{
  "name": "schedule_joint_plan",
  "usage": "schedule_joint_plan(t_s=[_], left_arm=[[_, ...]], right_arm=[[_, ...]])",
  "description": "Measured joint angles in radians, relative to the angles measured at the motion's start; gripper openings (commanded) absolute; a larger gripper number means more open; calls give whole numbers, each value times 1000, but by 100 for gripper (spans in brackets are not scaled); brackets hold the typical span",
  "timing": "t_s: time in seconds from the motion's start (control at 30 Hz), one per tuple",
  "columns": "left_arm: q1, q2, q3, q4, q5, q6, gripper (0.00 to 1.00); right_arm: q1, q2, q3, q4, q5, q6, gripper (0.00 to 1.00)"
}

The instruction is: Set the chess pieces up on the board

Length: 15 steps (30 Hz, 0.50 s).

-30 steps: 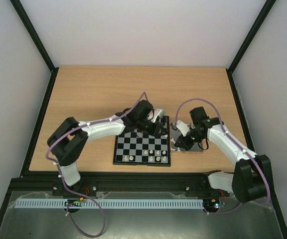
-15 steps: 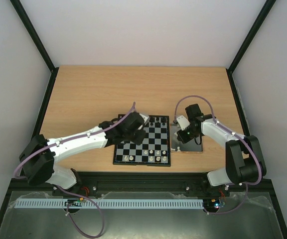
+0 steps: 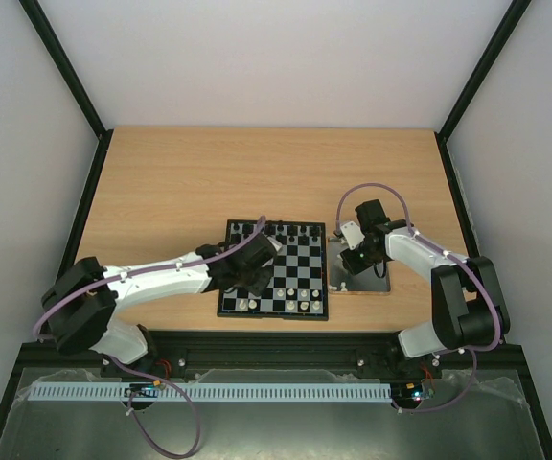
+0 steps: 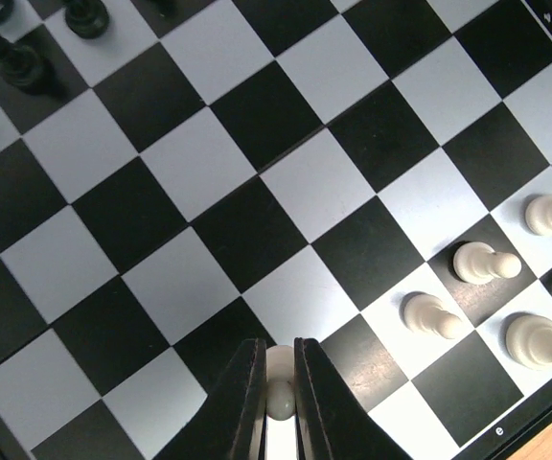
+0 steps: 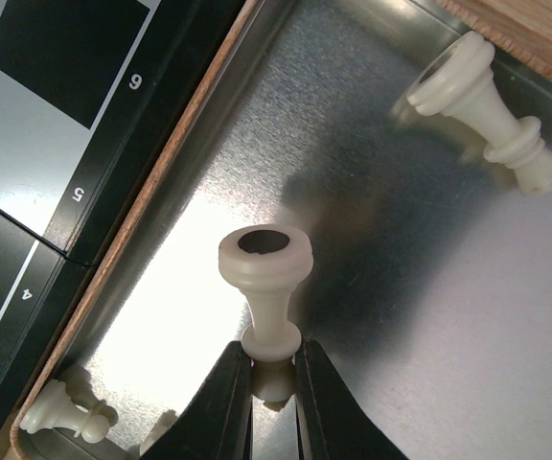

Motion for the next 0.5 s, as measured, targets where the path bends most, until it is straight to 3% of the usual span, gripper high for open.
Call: schedule_joint_plan(t_s=[0.5], left_arm=[[-34,75,-3,28,47,23,4]], right_arm=[[0,10,0,1,10,2,6]])
